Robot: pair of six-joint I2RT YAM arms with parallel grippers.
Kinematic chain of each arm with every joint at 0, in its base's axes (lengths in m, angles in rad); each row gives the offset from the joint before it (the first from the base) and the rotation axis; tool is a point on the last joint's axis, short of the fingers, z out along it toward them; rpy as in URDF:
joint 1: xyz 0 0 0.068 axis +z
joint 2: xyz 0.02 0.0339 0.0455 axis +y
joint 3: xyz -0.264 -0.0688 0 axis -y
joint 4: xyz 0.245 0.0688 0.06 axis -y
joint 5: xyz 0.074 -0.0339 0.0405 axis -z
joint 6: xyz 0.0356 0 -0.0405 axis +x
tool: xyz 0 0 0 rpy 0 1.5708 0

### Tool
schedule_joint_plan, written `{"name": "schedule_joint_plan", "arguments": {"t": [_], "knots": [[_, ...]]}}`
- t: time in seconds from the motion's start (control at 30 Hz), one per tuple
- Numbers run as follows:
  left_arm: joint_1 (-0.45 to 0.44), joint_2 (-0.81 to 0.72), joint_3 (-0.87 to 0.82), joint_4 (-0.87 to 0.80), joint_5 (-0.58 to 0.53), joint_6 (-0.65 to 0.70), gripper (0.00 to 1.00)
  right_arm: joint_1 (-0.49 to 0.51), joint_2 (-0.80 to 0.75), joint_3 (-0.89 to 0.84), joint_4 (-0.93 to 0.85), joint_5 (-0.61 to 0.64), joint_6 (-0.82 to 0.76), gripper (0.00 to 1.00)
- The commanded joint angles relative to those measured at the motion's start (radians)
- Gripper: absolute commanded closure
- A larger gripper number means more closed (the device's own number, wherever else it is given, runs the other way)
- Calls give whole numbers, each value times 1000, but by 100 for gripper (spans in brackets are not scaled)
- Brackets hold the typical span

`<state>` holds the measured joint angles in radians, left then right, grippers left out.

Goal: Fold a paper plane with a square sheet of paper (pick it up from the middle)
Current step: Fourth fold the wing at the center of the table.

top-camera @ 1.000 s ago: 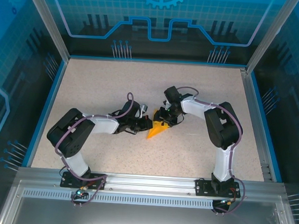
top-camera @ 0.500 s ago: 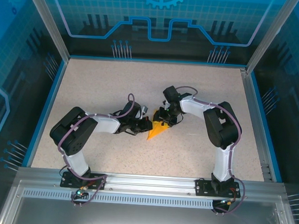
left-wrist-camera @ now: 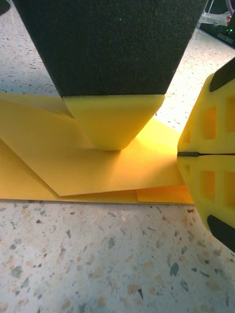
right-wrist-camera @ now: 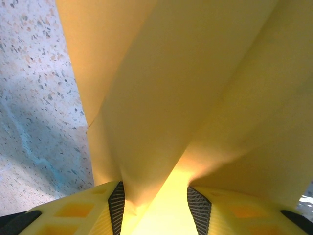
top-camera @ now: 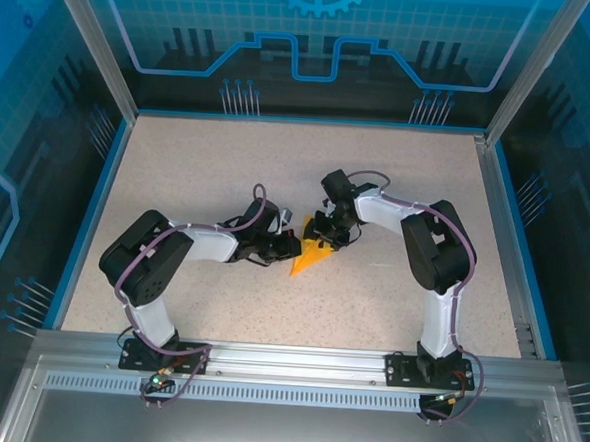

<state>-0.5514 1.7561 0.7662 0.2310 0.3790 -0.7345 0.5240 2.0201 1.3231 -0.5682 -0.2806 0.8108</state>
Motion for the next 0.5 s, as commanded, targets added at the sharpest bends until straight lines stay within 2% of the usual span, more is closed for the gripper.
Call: {"name": "schedule_joint_plan", "arguments": {"t": [0.0, 0.47], "knots": [[2, 25, 25, -36, -18, 1, 94, 1, 112, -70, -98, 151, 18, 56], [3, 41, 44, -56, -35, 4, 94, 1, 129, -66, -108, 147, 30, 58]]}}
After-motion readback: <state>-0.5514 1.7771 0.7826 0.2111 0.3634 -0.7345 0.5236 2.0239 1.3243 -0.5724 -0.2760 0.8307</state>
